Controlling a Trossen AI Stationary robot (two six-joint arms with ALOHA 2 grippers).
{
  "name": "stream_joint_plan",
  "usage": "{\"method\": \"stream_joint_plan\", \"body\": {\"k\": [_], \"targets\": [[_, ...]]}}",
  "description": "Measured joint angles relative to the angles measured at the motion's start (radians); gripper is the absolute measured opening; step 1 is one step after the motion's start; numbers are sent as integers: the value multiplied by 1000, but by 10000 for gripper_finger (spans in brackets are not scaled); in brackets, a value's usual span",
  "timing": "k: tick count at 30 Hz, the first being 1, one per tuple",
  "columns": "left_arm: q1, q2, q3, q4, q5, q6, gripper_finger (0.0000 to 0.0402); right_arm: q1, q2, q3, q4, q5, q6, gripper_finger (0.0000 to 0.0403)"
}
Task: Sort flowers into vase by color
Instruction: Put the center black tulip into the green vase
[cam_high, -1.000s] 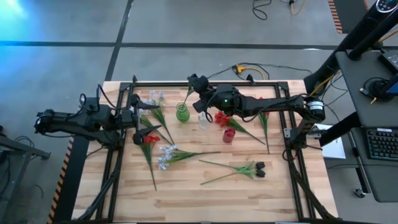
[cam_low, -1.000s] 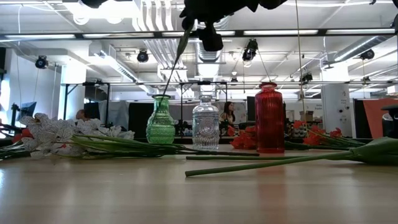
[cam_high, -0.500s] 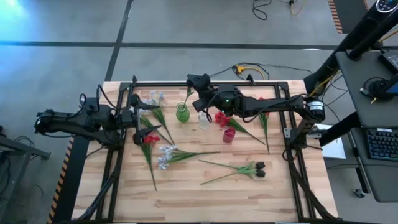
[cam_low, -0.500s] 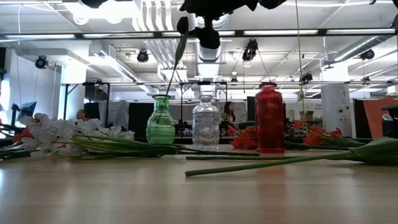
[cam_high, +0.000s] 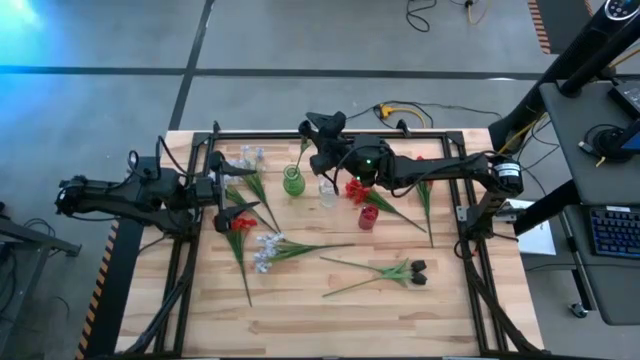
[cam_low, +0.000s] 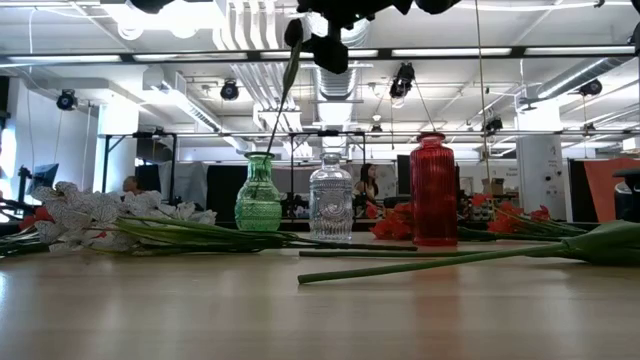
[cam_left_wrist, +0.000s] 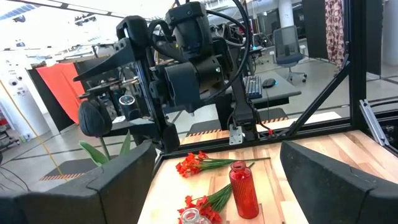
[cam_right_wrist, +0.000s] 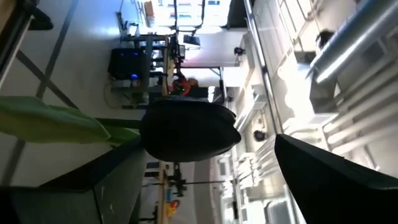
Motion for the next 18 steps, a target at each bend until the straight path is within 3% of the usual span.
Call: {"method": "stream_joint_plan", "body": {"k": [18], "targets": [[0,0,0,-1,0,0,327,-3,0,0,-13,8,457,359]]}}
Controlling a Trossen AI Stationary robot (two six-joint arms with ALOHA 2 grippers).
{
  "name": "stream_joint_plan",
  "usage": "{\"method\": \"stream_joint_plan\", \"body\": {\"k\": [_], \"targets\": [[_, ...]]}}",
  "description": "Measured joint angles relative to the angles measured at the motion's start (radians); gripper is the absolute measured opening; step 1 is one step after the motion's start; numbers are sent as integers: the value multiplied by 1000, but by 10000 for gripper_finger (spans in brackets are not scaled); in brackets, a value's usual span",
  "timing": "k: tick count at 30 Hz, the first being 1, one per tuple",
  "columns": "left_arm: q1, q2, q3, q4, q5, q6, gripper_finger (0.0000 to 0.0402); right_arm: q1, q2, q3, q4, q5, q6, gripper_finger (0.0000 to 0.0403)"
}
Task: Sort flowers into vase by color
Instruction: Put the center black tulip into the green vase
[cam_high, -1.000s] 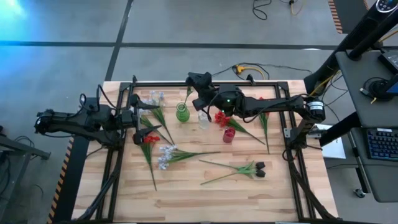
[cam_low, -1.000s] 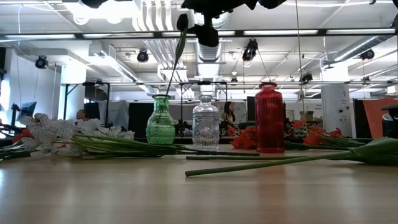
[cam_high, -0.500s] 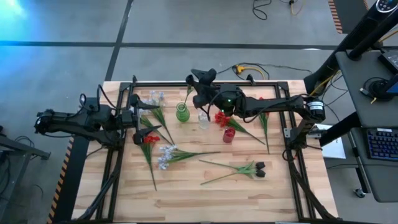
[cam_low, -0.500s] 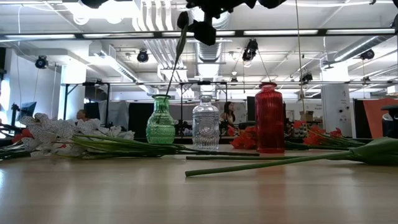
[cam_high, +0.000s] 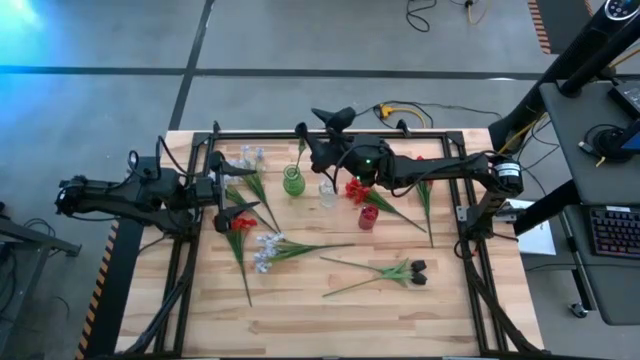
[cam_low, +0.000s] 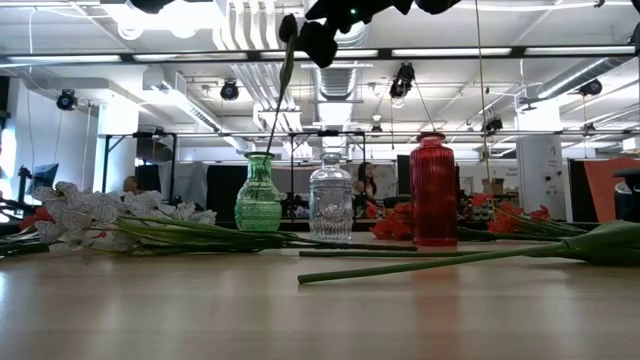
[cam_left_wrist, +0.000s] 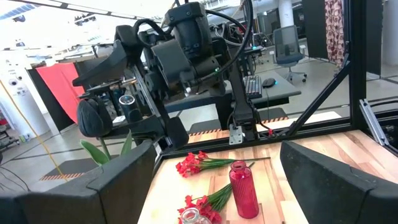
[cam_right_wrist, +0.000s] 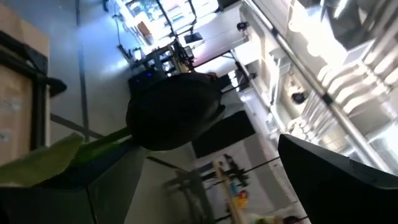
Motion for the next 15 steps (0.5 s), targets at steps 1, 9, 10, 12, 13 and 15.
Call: {"method": "stream_joint_plan", "body": {"k": [1,9,10,12,13,15], "targets": [[0,0,0,0,0,0,327,0,0,0,-7,1,25,359],[0,0,0,0,0,0,327,0,0,0,-71,1,159,359],[0,0,0,0,0,0,327,0,0,0,-71,1,168,359],[0,0,0,0,0,0,327,0,0,0,-71,1,184,359],[0,0,0,0,0,0,327,0,0,0,-71,1,195,359],[0,0,0,0,0,0,327,0,0,0,-75,-1,235,359]]}}
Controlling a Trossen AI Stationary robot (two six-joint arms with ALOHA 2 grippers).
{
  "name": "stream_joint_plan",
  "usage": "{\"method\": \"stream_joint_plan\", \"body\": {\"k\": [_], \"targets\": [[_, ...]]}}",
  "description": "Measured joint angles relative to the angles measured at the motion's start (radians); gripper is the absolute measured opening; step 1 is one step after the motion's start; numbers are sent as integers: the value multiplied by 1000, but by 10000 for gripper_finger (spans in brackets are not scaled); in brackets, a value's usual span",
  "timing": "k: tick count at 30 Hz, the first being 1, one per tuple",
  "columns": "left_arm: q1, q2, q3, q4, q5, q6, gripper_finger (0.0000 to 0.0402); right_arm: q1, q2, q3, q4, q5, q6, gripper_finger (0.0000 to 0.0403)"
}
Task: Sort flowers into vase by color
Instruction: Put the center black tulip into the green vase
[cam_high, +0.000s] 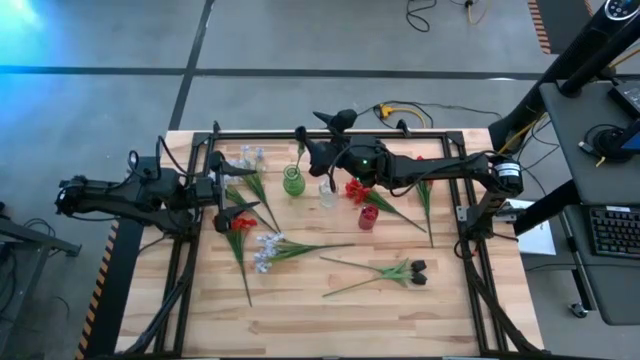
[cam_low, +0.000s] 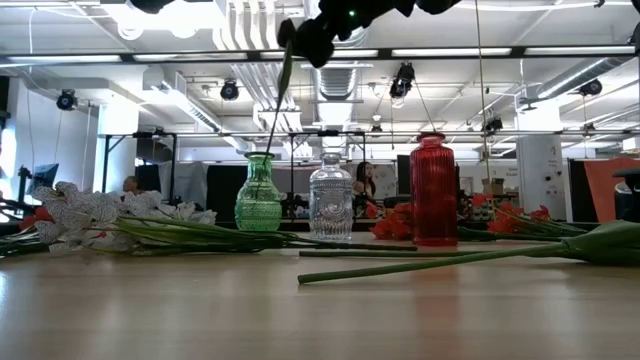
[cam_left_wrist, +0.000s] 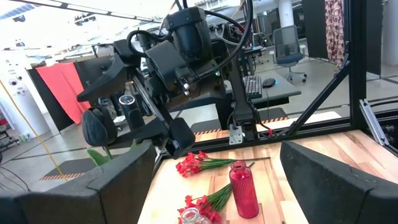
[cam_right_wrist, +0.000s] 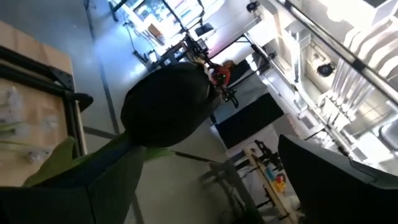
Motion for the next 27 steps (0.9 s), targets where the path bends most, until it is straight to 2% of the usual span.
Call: {"method": "stream_joint_plan", "body": {"k": [27], "targets": [[0,0,0,0,0,-5,327,-14,0,0,-62,-8,535,359]]}}
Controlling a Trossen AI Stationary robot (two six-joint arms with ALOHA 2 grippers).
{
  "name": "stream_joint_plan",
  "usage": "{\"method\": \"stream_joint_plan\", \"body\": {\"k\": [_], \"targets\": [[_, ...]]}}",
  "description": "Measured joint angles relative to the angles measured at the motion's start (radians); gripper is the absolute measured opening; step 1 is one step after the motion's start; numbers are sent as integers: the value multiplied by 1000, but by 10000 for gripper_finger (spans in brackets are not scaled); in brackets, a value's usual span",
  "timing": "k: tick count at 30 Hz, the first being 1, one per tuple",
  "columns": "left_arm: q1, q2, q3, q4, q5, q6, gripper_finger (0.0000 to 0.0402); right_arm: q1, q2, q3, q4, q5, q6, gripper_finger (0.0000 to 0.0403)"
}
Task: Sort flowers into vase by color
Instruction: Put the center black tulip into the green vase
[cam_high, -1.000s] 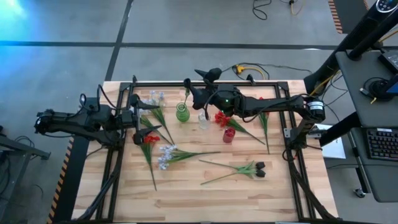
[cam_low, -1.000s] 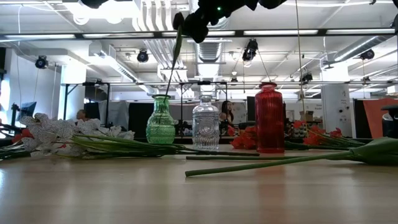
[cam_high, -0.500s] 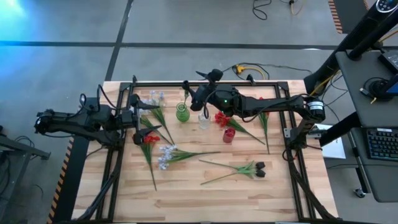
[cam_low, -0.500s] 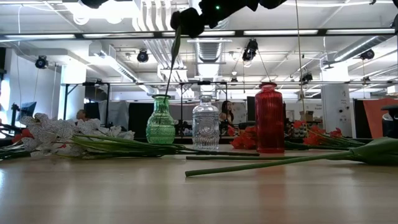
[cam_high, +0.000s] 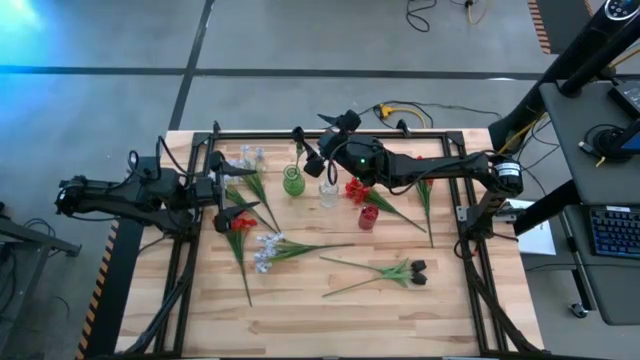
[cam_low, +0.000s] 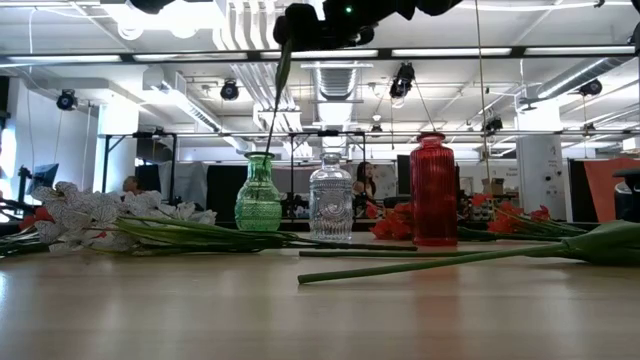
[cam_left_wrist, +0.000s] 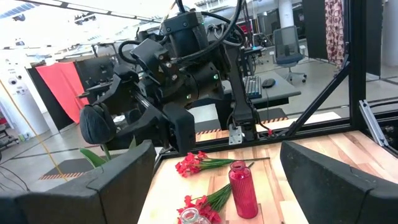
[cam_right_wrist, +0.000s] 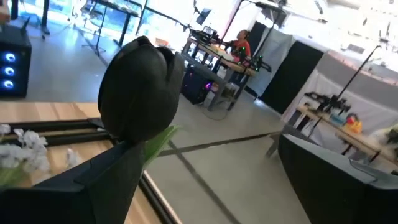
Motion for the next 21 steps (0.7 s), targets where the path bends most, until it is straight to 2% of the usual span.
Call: {"method": "stream_joint_plan", "body": {"k": [9,21], "targets": [[0,0,0,0,0,-2,327,-4,0,0,-91,-1,191,359],[0,0,0,0,0,-2,327,-4,0,0,-100,-1,273,359]]}}
